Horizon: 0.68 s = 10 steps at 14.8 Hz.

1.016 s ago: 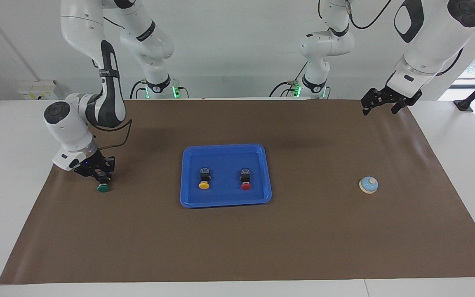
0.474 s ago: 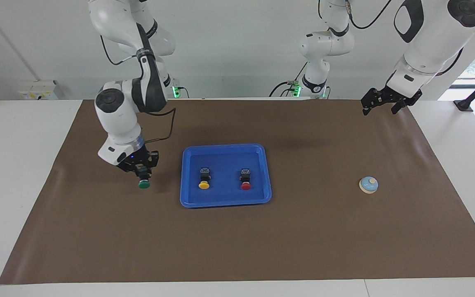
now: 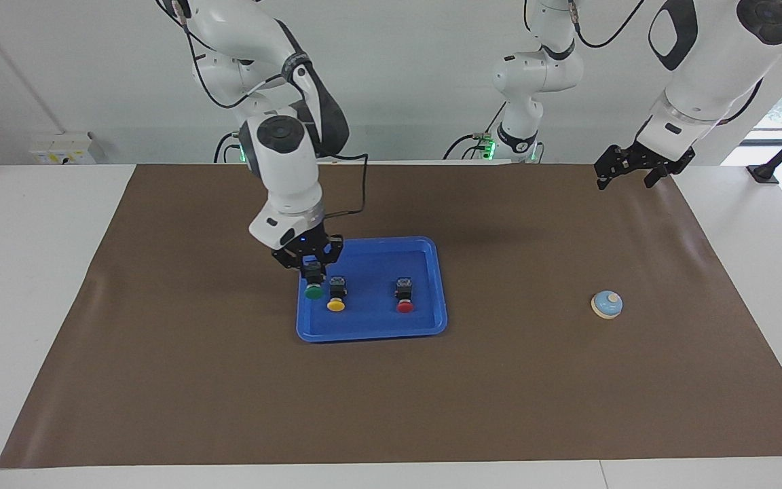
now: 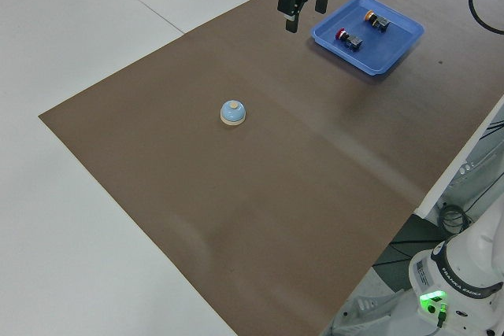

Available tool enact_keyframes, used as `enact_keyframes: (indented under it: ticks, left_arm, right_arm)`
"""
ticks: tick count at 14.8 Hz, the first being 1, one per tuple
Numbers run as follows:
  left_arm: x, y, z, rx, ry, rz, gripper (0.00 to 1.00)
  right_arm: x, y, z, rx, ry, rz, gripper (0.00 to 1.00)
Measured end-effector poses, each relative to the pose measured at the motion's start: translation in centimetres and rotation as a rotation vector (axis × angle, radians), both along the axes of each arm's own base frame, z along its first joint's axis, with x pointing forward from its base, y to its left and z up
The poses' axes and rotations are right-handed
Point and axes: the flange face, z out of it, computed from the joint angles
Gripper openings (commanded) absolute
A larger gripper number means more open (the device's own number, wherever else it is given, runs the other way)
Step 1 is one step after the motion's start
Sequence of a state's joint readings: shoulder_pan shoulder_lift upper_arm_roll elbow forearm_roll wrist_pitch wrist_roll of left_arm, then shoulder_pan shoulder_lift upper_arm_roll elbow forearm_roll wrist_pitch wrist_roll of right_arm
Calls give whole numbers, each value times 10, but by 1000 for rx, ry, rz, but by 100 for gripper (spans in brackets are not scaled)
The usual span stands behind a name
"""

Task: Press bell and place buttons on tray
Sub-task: 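Place the green button in the tray between the other two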

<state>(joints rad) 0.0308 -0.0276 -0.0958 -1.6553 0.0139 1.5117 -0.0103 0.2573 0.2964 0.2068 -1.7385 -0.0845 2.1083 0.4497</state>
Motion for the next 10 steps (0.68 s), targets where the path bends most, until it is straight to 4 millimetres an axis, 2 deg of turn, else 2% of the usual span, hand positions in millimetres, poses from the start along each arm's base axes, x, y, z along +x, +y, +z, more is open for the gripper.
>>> enact_keyframes:
  ticks: [2,4,9,10]
  left_arm:
    - [0,0,0,0,0,0,100]
    - [0,0,0,0,0,0,100]
    - [0,0,0,0,0,0,100]
    - [0,0,0,0,0,0,100]
  right_arm:
    - [-4,43,-20,15,15,-21,0]
    - [-5,65,-45,30,17,-35,0]
    - [-1,50,-85,42,10,-61,1]
    - [-4,47,-93,46,6,-63,12]
